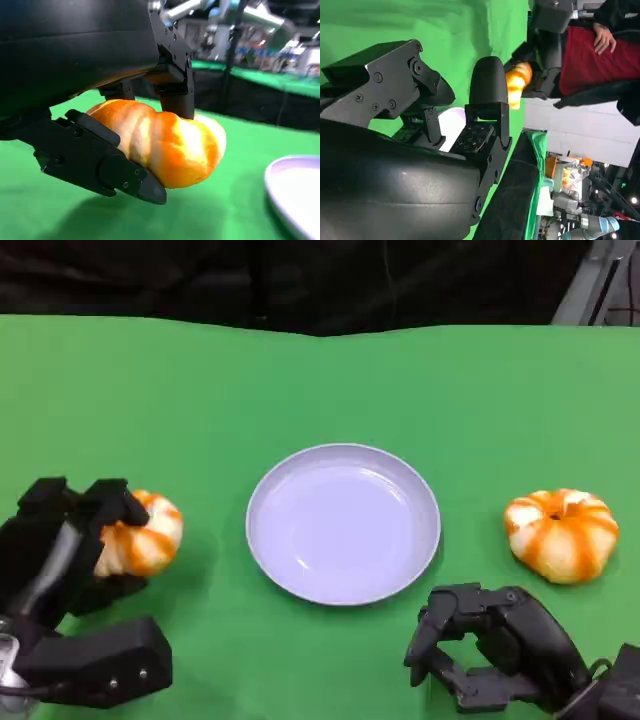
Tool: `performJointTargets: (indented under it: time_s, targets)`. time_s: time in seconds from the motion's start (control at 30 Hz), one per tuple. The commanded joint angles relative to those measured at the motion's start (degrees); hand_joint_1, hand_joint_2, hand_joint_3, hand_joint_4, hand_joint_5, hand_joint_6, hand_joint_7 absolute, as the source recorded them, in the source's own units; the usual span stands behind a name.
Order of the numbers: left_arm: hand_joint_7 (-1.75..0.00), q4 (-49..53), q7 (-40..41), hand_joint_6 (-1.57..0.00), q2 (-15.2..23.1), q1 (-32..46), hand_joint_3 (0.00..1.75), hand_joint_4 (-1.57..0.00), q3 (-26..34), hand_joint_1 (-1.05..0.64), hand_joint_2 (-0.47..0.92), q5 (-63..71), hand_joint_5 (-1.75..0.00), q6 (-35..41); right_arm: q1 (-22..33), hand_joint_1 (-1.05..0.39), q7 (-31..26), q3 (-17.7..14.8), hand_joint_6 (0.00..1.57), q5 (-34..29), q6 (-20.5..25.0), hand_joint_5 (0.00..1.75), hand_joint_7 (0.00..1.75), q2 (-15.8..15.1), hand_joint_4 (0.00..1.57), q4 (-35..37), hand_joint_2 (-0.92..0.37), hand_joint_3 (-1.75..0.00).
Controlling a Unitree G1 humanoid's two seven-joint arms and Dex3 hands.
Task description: Grasp the bread from the table and place it into the plate.
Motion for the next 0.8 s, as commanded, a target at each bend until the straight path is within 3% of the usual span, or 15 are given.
performJointTargets:
  time_s: [0.03,0.5,0.8]
  targets:
    - [-1.43,-7.12,-1.42,-0.58,1.11,1.97,0.0,-0.47,1.73,0.02,0.84,0.12,-1.73,0.91,-0.43,0.11,-0.22,-0.23,0.92,-0.21,-0.24,1.34,1.02,-0.48,0.89,0.58,-0.6,-1.04]
    - [-1.29,-15.31,-4.9,-0.62,-1.93,0.86,0.0,-0.49,0.96,-0.03,0.85,1.5,-1.65,1.95,-0.48,0.11,-0.91,-0.16,0.93,-0.94,-0.81,1.35,1.03,-0.56,0.89,0.72,-0.6,-1.04]
    - [-1.43,-11.9,-4.61,-0.54,-5.78,-3.27,0.0,-0.46,-1.38,0.0,0.85,3.02,-1.72,-1.39,-0.4,0.11,-0.88,-0.2,0.93,-1.01,-0.58,1.34,1.03,-0.68,0.89,0.46,-0.61,-1.04]
